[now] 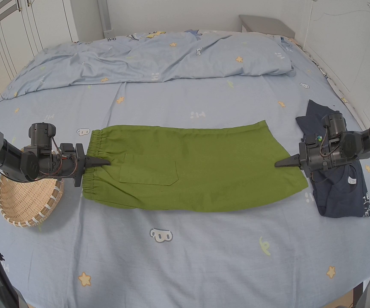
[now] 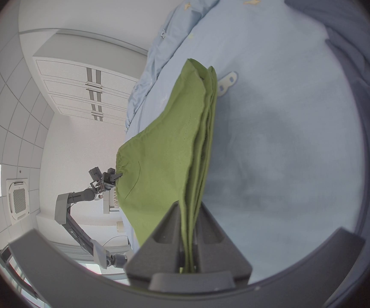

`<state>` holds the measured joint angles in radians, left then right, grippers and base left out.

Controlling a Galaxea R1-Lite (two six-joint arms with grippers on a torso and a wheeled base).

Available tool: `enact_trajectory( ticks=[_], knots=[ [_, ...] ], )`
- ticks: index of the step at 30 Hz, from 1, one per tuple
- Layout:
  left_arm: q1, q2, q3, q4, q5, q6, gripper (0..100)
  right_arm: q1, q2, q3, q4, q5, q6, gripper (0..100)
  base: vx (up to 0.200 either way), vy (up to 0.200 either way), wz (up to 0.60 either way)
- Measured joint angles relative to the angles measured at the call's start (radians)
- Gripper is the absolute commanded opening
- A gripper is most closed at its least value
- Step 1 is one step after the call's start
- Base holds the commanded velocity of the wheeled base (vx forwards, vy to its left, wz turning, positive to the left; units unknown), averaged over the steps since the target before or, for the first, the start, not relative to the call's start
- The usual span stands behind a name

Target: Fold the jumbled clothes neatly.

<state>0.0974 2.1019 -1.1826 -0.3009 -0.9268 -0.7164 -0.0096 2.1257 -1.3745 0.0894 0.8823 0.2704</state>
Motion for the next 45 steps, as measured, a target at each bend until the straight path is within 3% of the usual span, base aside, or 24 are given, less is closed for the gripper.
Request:
enact_trajectory(
  ticks=[9, 16, 24, 29, 30, 36, 45],
  knots=[
    [0.043, -0.107, 0.111, 0.188, -0.005, 0.160, 0, -0.004, -0.171, 0.273, 0.007, -0.005, -0.066, 0, 0.000, 0.000, 0.00],
    [0.063, -0.194, 0.327, 0.247, -0.002, 0.317, 0, -0.007, -0.280, 0.563, -0.039, -0.010, -0.149, 0, 0.000, 0.000, 0.00],
    [0.077, -0.279, 0.566, 0.264, 0.006, 0.476, 0, 0.000, -0.372, 0.884, -0.283, -0.011, -0.179, 0, 0.000, 0.000, 0.00],
    [0.091, -0.311, 0.639, 0.268, 0.008, 0.533, 0, 0.004, -0.387, 1.001, -0.442, -0.008, -0.184, 0, 0.000, 0.000, 0.00],
    [0.095, -0.316, 0.647, 0.268, 0.008, 0.540, 0, 0.005, -0.384, 1.014, -0.457, -0.006, -0.185, 100, 0.000, 0.000, 0.00],
    [0.107, -0.333, 0.667, 0.268, 0.018, 0.554, 0, 0.003, -0.359, 1.049, -0.491, -0.007, -0.191, 100, 0.000, 0.000, 0.00],
    [0.111, -0.403, 0.667, 0.301, 0.125, 0.597, 0, -0.064, -0.369, 1.022, -0.558, -0.019, -0.177, 100, 0.000, 0.000, 0.00]
  ],
)
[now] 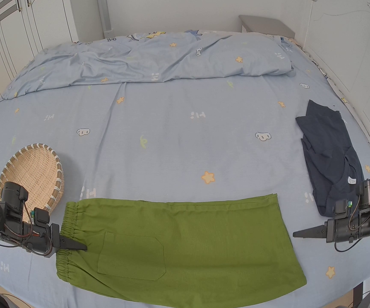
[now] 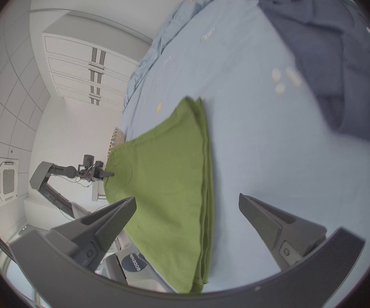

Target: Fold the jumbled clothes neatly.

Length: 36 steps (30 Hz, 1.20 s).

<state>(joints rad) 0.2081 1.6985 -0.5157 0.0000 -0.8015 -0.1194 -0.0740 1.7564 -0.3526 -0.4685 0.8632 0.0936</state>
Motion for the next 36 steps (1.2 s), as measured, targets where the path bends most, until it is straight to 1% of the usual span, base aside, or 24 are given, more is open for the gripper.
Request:
enact_trajectory(
  ticks=[4, 6, 8, 11, 14, 18, 21, 23, 25, 29, 35, 36],
  knots=[
    [0.000, -0.073, -0.028, 0.065, 0.073, 0.005, 0, -0.016, -0.057, -0.054, 0.010, -0.024, 0.030, 100, 0.000, 0.000, 0.00],
    [-0.001, -0.118, -0.062, 0.141, 0.122, 0.012, 0, -0.017, -0.096, -0.107, 0.035, -0.040, 0.048, 100, 0.000, 0.000, 0.00],
    [-0.001, -0.151, -0.095, 0.205, 0.150, 0.027, 0, -0.011, -0.128, -0.156, 0.073, -0.056, 0.058, 100, 0.000, 0.000, 0.00],
    [0.011, -0.199, -0.149, 0.316, 0.176, 0.084, 0, 0.009, -0.177, -0.235, 0.160, -0.099, 0.073, 100, 0.000, 0.000, 0.00],
    [0.058, -0.234, -0.203, 0.391, 0.200, 0.168, 0, 0.039, -0.211, -0.283, 0.203, -0.131, 0.082, 100, 0.000, 0.000, 0.00],
    [0.116, -0.260, -0.258, 0.430, 0.264, 0.206, 0, 0.077, -0.242, -0.311, 0.229, -0.155, 0.089, 100, 0.000, 0.000, 0.00],
    [0.130, -0.274, -0.279, 0.437, 0.274, 0.211, 0, 0.094, -0.256, -0.322, 0.237, -0.159, 0.091, 100, 0.000, 0.000, 0.00],
    [0.121, -0.282, -0.289, 0.445, 0.276, 0.205, 0, 0.099, -0.263, -0.329, 0.237, -0.162, 0.091, 100, 0.000, 0.000, 0.00],
    [0.091, -0.291, -0.301, 0.462, 0.283, 0.184, 0, 0.104, -0.268, -0.334, 0.238, -0.165, 0.092, 100, 0.000, 0.000, 0.00],
    [-0.031, -0.315, -0.345, 0.513, 0.328, 0.117, 0, 0.110, -0.276, -0.343, 0.238, -0.172, 0.096, 100, 0.000, 0.000, 0.00],
    [-0.263, -0.346, -0.436, 0.563, 0.456, 0.008, 0, 0.117, -0.282, -0.351, 0.238, -0.178, 0.100, 100, 0.000, 0.000, 0.00],
    [-0.320, -0.351, -0.457, 0.570, 0.487, -0.020, 0, 0.119, -0.283, -0.353, 0.238, -0.179, 0.101, 100, 0.000, 0.000, 0.00]
  ],
)
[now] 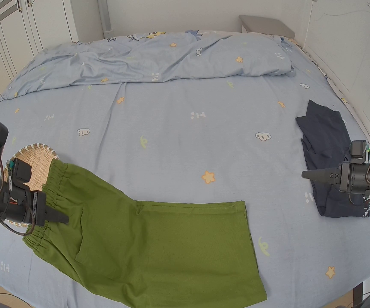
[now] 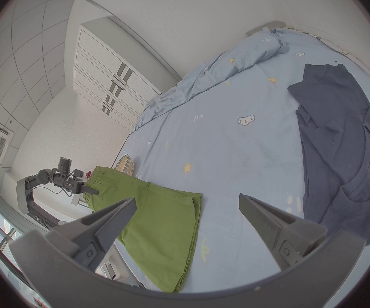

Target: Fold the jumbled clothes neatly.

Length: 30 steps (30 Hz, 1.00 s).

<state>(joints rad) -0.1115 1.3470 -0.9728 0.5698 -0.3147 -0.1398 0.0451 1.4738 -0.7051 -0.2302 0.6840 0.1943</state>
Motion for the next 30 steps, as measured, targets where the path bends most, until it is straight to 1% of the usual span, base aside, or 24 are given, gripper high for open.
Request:
enact_trajectory(
  ticks=[5, 8, 11, 15, 18, 21, 26, 30],
  knots=[
    [-0.205, -0.005, -0.070, 0.013, 0.130, -0.089, 0, 0.009, -0.001, -0.002, 0.000, -0.024, 0.001, 100, 0.000, 0.000, 0.00],
    [-0.310, 0.009, -0.117, 0.019, 0.195, -0.135, 0, 0.016, -0.002, -0.003, 0.000, -0.041, 0.002, 100, 0.000, 0.000, 0.00],
    [-0.407, 0.047, -0.180, 0.022, 0.247, -0.209, 0, 0.026, -0.002, -0.003, 0.000, -0.057, 0.003, 100, 0.000, 0.000, 0.00],
    [-0.517, 0.115, -0.242, 0.018, 0.302, -0.344, 0, 0.036, -0.002, -0.004, 0.000, -0.073, 0.003, 100, 0.000, 0.000, 0.00],
    [-0.590, 0.169, -0.267, 0.009, 0.329, -0.409, 0, 0.039, -0.001, -0.006, 0.000, -0.084, 0.004, 100, 0.000, 0.000, 0.00],
    [-0.653, 0.220, -0.280, -0.016, 0.339, -0.448, 0, 0.040, 0.002, -0.008, 0.000, -0.090, 0.004, 100, 0.000, 0.000, 0.00],
    [-0.727, 0.296, -0.288, -0.081, 0.346, -0.486, 0, 0.037, 0.016, -0.009, -0.004, -0.096, 0.004, 100, 0.000, 0.000, 0.00],
    [-0.769, 0.333, -0.290, -0.120, 0.348, -0.511, 0, 0.036, 0.025, -0.010, -0.005, -0.096, 0.004, 100, 0.000, 0.000, 0.00]
  ],
)
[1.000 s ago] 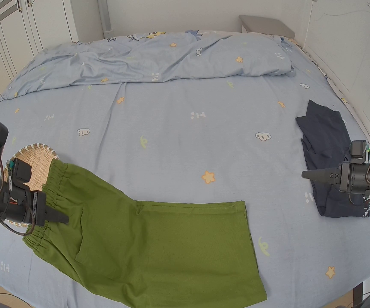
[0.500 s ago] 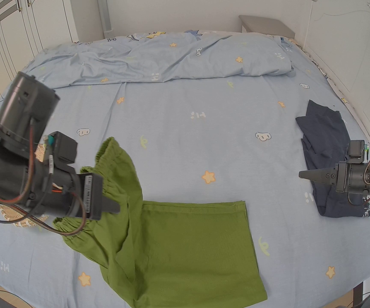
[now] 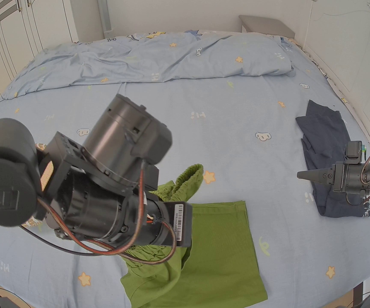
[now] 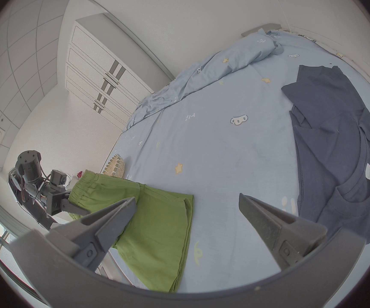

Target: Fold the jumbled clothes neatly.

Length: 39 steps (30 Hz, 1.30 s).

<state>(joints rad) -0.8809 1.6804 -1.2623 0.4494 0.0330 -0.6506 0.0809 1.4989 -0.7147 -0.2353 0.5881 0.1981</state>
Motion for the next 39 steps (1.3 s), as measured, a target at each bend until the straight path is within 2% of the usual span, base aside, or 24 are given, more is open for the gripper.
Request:
enact_trajectory(
  ticks=[6, 7, 11, 19, 26, 28, 31, 35, 39],
  knots=[
    [-0.043, 0.028, 0.002, -0.027, 0.000, -0.030, 0, 0.001, 0.010, -0.001, -0.002, 0.000, 0.000, 100, 0.000, 0.000, 0.00],
    [-0.046, 0.033, 0.003, -0.033, 0.001, -0.033, 100, 0.001, 0.010, -0.001, -0.001, 0.000, 0.000, 100, 0.000, 0.000, 0.00],
    [-0.066, 0.057, 0.004, -0.087, 0.000, -0.067, 100, 0.004, 0.013, 0.000, -0.001, 0.000, 0.000, 100, 0.000, 0.000, 0.00],
    [-0.106, 0.113, 0.001, -0.252, -0.018, -0.196, 100, 0.007, 0.017, 0.000, -0.001, 0.000, 0.000, 100, 0.000, 0.000, 0.00],
    [-0.088, 0.119, 0.006, -0.270, -0.130, -0.262, 100, 0.007, 0.018, 0.000, -0.001, 0.000, 0.000, 100, 0.000, 0.000, 0.00],
    [-0.052, 0.110, 0.016, -0.266, -0.170, -0.269, 100, 0.007, 0.017, 0.000, -0.001, 0.001, 0.001, 100, 0.000, 0.000, 0.00],
    [0.048, 0.080, 0.047, -0.265, -0.280, -0.272, 100, 0.009, 0.016, 0.000, 0.000, 0.002, 0.007, 100, 0.000, 0.000, 0.00],
    [0.227, 0.032, 0.114, -0.268, -0.453, -0.249, 100, 0.032, 0.011, 0.001, 0.001, 0.004, 0.020, 100, 0.000, 0.000, 0.00],
    [0.414, -0.007, 0.221, -0.287, -0.596, -0.164, 100, 0.103, 0.008, 0.006, 0.001, 0.006, 0.041, 100, 0.000, 0.000, 0.00]
  ],
)
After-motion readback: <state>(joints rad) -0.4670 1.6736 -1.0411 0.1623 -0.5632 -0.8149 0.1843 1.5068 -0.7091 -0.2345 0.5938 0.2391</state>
